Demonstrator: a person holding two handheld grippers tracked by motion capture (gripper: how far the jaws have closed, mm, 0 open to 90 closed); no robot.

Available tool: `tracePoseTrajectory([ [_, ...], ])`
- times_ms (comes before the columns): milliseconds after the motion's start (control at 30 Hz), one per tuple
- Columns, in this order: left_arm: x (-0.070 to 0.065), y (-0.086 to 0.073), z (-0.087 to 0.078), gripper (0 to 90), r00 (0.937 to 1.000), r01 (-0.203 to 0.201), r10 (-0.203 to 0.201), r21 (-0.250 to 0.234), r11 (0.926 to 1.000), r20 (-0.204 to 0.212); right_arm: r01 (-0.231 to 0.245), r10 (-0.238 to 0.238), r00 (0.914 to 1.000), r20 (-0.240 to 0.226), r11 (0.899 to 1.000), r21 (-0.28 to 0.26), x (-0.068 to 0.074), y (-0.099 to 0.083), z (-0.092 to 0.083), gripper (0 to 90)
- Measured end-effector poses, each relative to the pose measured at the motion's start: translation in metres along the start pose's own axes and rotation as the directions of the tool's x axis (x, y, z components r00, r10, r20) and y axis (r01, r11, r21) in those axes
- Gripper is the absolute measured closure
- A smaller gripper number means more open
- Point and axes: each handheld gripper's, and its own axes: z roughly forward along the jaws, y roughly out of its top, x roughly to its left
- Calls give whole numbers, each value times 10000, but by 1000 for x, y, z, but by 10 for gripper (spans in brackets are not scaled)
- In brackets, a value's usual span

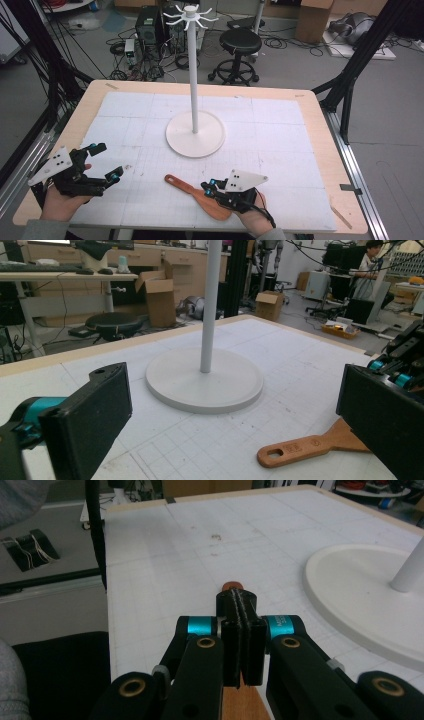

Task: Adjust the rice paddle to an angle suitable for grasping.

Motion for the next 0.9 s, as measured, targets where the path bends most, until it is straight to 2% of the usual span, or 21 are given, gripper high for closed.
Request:
tracePoseTrajectory([
  [100, 0, 0, 0, 18, 10000, 47, -47, 11, 10000, 21, -319, 324, 9994, -111, 9987, 408, 3, -6, 6, 894],
  [133, 0, 0, 0, 18, 10000, 47, -47, 11, 10000, 21, -319, 324, 9994, -111, 9987, 408, 3, -6, 6, 894],
  [200, 1, 0, 0, 18, 10000, 47, -47, 7, 10000, 24, -344, 366, 9990, -249, 9960, 830, 5, -9, 11, 895],
  [300, 1, -1, 0, 18, 10000, 91, -91, -27, 10000, 19, -306, 356, 9986, -385, 9921, 1220, 8, -12, 16, 895],
  [400, 2, -1, -1, 18, 9999, 100, -100, -8, 9999, 8, -190, 251, 9988, -429, 9902, 1385, 11, -13, 19, 895],
  [433, 2, -1, -1, 18, 9999, 124, -124, -10, 9999, -9, -98, 183, 9986, -505, 9863, 1644, 14, -14, 22, 895],
  [800, 2, -2, -1, 18, 9999, 152, -152, 4, 9999, -13, 212, -10, 9967, -806, 9681, 2496, 22, -21, 39, 896],
  [900, 3, -2, -1, 18, 9999, 164, -164, 17, 9999, -24, 314, -69, 9962, -873, 9587, 2828, 23, -23, 42, 896],
])
